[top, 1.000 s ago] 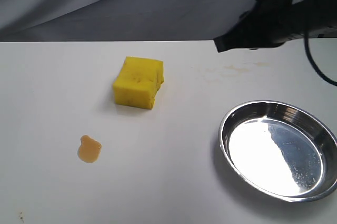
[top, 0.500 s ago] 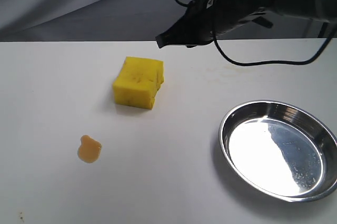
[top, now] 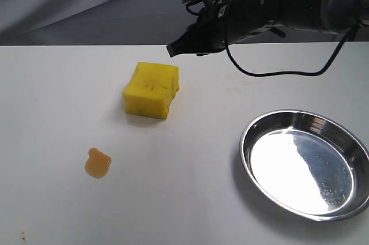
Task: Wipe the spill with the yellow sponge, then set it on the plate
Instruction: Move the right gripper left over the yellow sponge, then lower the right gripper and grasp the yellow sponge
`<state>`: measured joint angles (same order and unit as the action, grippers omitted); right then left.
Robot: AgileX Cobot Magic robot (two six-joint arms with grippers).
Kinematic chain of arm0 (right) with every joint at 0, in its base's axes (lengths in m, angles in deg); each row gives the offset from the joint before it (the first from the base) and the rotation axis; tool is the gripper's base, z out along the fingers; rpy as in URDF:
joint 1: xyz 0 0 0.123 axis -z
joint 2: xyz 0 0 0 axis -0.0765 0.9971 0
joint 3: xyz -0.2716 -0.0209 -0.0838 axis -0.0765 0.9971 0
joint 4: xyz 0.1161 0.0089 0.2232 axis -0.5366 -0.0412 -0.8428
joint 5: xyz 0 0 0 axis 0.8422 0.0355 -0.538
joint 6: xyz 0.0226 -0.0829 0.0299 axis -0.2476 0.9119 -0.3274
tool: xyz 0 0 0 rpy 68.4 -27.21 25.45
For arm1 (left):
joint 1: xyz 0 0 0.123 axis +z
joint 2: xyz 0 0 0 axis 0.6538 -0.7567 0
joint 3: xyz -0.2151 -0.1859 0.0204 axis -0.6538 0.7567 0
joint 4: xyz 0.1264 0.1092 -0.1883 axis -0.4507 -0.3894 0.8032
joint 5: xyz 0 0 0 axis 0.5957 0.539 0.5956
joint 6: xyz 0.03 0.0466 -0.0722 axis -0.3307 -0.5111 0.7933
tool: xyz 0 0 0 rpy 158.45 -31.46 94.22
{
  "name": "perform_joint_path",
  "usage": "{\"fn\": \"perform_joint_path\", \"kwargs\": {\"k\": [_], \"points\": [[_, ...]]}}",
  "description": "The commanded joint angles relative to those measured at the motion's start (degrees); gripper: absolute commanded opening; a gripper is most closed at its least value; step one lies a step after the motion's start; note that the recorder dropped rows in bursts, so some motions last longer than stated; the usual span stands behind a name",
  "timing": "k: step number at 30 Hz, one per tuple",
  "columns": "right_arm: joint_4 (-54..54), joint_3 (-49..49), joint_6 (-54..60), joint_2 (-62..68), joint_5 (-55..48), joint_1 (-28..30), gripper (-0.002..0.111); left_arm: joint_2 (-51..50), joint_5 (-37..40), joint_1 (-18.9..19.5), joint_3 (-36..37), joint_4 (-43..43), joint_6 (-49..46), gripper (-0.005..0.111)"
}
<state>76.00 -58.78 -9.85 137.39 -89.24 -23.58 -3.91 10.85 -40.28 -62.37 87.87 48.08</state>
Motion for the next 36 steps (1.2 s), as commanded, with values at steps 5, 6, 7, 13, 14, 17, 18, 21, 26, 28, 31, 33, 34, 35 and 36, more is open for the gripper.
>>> {"fn": "perform_joint_path", "kwargs": {"k": [5, 6, 7, 13, 14, 17, 18, 21, 26, 28, 31, 33, 34, 35, 36], "points": [[4.3, -0.5, 0.4, -0.1, -0.7, -0.2, 0.105, 0.2, -0.7, 0.0, 0.3, -0.2, 0.1, 0.0], [4.3, -0.5, 0.4, -0.1, -0.7, -0.2, 0.105, 0.2, -0.7, 0.0, 0.3, -0.2, 0.1, 0.0], [4.3, -0.5, 0.1, -0.1, -0.7, -0.2, 0.105, 0.2, -0.7, 0.0, 0.3, -0.2, 0.1, 0.0], [-1.6, -0.5, -0.5, -0.1, -0.2, -0.2, 0.105, 0.2, -0.7, 0.0, 0.3, -0.2, 0.1, 0.0], [-3.8, -0.5, -0.2, -0.1, 0.6, -0.2, 0.105, 0.2, -0.7, 0.0, 0.3, -0.2, 0.1, 0.0], [-4.3, -0.5, -0.1, -0.1, 1.4, -0.2, 0.105, 0.2, -0.7, 0.0, 0.3, -0.2, 0.1, 0.0], [-4.3, -0.4, 0.0, -0.1, 1.4, -0.5, 0.105, 0.2, -0.7, 0.0, 0.3, -0.2, 0.1, 0.0], [-4.7, -0.4, 5.3, 1.3, 2.3, -2.7, 0.105, 0.2, -0.7, 0.0, 0.3, -0.2, 0.1, 0.0], [-5.1, -0.4, 3.8, 6.5, 12.4, -7.8, 0.105, 0.2, -0.7, 0.0, 0.3, -0.2, 0.1, 0.0], [-6.1, -0.4, 1.6, 8.0, 14.3, -8.3, 0.105, 0.2, -0.7, 0.0, 0.3, -0.2, 0.1, 0.0], [-6.3, -0.4, 1.2, 10.1, 14.8, -8.6, 0.105, 0.2, -0.7, 0.0, 0.3, -0.2, 0.1, 0.0], [-6.3, -0.4, 1.1, 11.2, 15.0, -8.6, 0.105, 0.2, -0.7, 0.0, 0.3, -0.2, 0.1, 0.0], [-6.3, -0.4, 1.1, 11.9, 15.4, -8.6, 0.105, 0.2, -0.7, 0.0, 0.3, -0.2, 0.1, 0.0], [-6.3, -0.4, 1.1, 12.4, 15.9, -8.6, 0.105, 0.2, -0.7, 0.0, 0.3, -0.2, 0.1, 0.0], [-6.3, -0.4, 1.1, 12.9, 16.5, -8.6, 0.105, 0.2, -0.7, 0.0, 0.3, -0.2, 0.1, 0.0]]}}
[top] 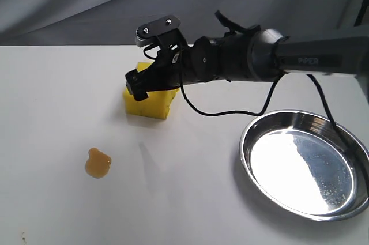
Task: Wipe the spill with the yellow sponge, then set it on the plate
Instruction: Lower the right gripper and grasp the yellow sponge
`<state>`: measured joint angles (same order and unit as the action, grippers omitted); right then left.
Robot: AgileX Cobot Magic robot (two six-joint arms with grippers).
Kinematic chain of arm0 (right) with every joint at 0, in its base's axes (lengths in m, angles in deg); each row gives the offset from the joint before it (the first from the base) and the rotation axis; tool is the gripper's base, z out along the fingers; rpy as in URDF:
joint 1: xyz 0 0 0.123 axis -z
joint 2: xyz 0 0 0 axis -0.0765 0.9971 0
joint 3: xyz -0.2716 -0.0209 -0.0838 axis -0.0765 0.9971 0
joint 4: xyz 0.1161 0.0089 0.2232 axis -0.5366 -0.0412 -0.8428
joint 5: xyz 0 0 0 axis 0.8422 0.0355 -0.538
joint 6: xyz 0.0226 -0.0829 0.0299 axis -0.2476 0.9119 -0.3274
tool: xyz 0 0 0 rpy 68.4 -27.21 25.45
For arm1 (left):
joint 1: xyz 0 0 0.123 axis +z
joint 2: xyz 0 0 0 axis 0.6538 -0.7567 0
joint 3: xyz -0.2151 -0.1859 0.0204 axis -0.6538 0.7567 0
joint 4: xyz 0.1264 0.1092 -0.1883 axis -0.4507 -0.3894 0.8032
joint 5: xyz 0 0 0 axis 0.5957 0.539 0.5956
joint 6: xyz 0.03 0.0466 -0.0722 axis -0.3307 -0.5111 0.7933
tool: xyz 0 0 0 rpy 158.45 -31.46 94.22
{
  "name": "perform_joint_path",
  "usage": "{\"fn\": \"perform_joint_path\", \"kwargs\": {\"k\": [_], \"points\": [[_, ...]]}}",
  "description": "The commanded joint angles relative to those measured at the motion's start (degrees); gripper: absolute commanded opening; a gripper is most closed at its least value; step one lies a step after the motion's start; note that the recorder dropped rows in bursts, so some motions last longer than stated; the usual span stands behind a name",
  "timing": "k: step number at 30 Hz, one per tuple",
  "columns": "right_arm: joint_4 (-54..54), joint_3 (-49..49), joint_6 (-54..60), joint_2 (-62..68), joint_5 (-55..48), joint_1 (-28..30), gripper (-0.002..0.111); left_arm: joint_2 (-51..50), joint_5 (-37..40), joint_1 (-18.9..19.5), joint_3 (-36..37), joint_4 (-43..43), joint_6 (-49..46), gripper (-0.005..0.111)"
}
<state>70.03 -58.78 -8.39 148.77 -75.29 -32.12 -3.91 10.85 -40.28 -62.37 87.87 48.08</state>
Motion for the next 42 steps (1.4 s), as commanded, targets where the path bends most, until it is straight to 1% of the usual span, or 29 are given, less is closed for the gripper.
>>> {"fn": "perform_joint_path", "kwargs": {"k": [1, 11, 16, 20, 23, 26, 28, 31, 32, 42], "points": [[-0.3, -0.4, -0.4, 2.1, 3.4, -0.1, 0.105, 0.2, -0.7, 0.0, 0.3, -0.2, 0.1, 0.0], [-1.9, -0.4, -0.6, 5.3, 11.6, -0.1, 0.105, 0.2, -0.7, 0.0, 0.3, -0.2, 0.1, 0.0], [-3.1, -0.4, -0.4, 6.1, 12.4, -0.1, 0.105, 0.2, -0.7, 0.0, 0.3, -0.2, 0.1, 0.0], [-6.8, -0.4, -0.4, 7.4, 12.9, -0.1, 0.105, 0.2, -0.7, 0.0, 0.3, -0.2, 0.1, 0.0], [-6.8, -0.4, -0.4, 8.4, 13.1, -0.1, 0.105, 0.2, -0.7, 0.0, 0.3, -0.2, 0.1, 0.0], [-6.8, -0.4, -0.4, 8.5, 12.9, -0.1, 0.101, 0.2, -0.7, 0.0, 0.3, -0.2, 0.1, 0.0], [-6.7, -0.4, -0.4, 8.5, 12.9, -0.1, 0.096, 0.2, -0.7, 0.0, 0.3, -0.2, 0.1, 0.0], [-6.7, -0.4, -0.4, 8.5, 12.3, -0.1, 0.084, 0.2, -0.7, 0.0, 0.3, -0.2, 0.1, 0.0], [-6.7, -0.4, -0.4, 8.5, 11.9, -0.1, 0.078, 0.2, -0.7, 0.0, 0.3, -0.2, 0.1, 0.0], [-6.7, -0.4, -0.4, 8.5, 10.0, -0.1, 0.031, 0.2, -0.7, 0.0, 0.3, -0.2, 0.1, 0.0]]}}
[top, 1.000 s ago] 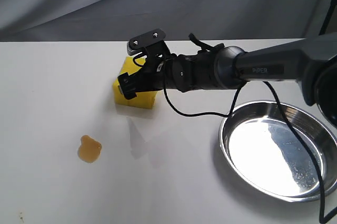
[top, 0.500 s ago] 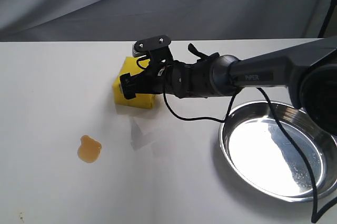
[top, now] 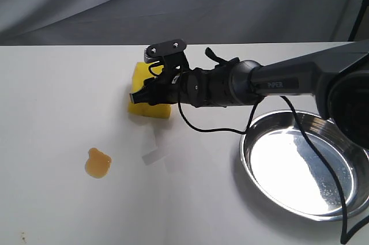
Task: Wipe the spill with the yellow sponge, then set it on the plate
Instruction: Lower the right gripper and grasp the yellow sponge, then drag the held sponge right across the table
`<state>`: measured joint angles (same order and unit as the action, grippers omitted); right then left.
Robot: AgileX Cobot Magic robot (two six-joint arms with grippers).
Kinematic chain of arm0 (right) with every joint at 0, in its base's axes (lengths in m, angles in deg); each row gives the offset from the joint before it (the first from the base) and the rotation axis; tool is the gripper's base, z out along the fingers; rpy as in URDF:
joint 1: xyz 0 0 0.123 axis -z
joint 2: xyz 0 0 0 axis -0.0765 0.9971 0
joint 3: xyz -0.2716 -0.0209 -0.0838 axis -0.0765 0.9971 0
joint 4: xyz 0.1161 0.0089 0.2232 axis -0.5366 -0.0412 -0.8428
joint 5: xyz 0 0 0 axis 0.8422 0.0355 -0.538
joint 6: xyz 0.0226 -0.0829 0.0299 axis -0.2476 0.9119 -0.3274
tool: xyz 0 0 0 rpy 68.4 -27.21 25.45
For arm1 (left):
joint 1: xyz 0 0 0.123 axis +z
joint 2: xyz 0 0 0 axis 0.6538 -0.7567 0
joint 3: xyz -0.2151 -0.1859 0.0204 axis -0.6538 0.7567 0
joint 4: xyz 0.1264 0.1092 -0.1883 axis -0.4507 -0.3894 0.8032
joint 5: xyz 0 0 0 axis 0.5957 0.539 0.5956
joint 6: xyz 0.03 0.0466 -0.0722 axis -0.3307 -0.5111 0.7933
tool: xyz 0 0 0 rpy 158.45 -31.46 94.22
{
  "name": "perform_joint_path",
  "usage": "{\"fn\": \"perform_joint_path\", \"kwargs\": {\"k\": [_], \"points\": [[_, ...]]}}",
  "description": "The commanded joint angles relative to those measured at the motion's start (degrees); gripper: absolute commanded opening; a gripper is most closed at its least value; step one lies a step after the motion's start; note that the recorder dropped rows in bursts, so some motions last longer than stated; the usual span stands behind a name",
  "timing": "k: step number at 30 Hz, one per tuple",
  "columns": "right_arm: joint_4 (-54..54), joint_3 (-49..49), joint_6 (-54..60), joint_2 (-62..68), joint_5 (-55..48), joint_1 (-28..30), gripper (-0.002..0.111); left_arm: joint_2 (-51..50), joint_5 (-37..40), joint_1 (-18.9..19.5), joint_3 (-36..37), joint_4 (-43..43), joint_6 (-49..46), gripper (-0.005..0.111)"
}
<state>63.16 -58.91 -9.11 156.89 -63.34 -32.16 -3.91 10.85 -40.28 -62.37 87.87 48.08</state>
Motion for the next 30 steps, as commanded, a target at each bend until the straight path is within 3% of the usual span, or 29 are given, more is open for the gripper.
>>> {"fn": "perform_joint_path", "kwargs": {"k": [1, 6, 17, 30], "points": [[0.2, -0.2, 0.4, 0.4, -2.0, 0.0, 0.025, 0.2, -0.7, 0.0, 0.3, -0.2, 0.1, 0.0], [0.9, -0.2, 0.9, 0.2, -1.4, 0.0, 0.0, 0.2, -0.7, 0.0, 0.3, -0.2, 0.1, 0.0], [13.4, -0.2, 2.4, -5.0, -7.6, 0.7, 0.0, 0.2, -0.7, 0.0, 0.3, -0.2, 0.1, 0.0], [18.6, -0.2, 2.0, -7.6, -26.3, 13.5, 0.0, 0.2, -0.7, 0.0, 0.3, -0.2, 0.1, 0.0]]}}
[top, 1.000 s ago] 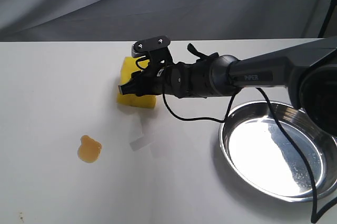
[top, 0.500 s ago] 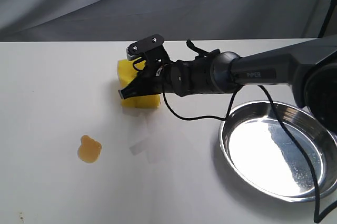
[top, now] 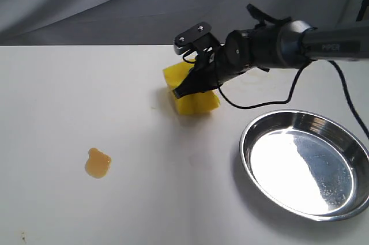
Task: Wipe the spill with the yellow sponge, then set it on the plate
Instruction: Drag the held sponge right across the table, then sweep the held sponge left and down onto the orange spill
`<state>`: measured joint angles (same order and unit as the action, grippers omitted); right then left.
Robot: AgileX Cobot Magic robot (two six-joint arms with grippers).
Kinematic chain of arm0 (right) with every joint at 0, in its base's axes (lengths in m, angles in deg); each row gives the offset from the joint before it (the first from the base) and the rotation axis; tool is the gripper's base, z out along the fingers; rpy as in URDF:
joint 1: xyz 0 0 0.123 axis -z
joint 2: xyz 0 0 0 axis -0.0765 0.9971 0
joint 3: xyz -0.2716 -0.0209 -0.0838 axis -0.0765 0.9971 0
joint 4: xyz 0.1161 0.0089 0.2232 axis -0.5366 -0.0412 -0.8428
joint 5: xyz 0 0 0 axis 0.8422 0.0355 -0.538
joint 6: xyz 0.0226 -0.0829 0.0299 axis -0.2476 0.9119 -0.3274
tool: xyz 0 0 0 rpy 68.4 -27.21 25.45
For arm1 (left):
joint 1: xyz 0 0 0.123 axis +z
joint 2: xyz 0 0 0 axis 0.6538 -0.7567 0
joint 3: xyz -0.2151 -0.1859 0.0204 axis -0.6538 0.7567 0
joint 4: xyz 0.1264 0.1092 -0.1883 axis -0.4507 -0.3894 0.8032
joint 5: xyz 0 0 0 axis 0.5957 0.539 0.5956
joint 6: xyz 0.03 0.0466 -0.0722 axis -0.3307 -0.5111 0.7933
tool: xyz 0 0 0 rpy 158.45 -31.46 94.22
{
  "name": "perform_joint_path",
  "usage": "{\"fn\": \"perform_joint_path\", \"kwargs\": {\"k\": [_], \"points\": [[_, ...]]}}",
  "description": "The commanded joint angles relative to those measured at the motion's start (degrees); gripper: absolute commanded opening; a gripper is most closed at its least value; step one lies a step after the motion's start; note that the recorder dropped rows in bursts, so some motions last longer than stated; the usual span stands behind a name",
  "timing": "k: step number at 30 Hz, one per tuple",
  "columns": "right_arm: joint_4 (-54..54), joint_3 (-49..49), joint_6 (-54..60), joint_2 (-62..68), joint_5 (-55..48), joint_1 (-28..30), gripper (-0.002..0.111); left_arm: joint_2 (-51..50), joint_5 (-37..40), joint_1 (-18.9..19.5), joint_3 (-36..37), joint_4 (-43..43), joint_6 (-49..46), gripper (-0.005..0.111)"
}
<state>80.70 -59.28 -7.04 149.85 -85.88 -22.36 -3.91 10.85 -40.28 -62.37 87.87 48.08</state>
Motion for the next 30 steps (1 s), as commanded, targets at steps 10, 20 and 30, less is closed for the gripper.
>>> {"fn": "perform_joint_path", "kwargs": {"k": [10, 20, 30], "points": [[1.3, 0.1, -0.5, -0.6, -7.7, 14.6, 0.0, 0.2, -0.7, 0.0, 0.3, -0.2, 0.1, 0.0], [2.6, 0.1, -2.3, -0.6, -8.3, 25.1, 0.0, 0.2, -0.7, 0.0, 0.3, -0.2, 0.1, 0.0], [2.4, 0.1, -6.2, -0.6, -6.9, 29.5, 0.0, 0.2, -0.7, 0.0, 0.3, -0.2, 0.1, 0.0]]}}
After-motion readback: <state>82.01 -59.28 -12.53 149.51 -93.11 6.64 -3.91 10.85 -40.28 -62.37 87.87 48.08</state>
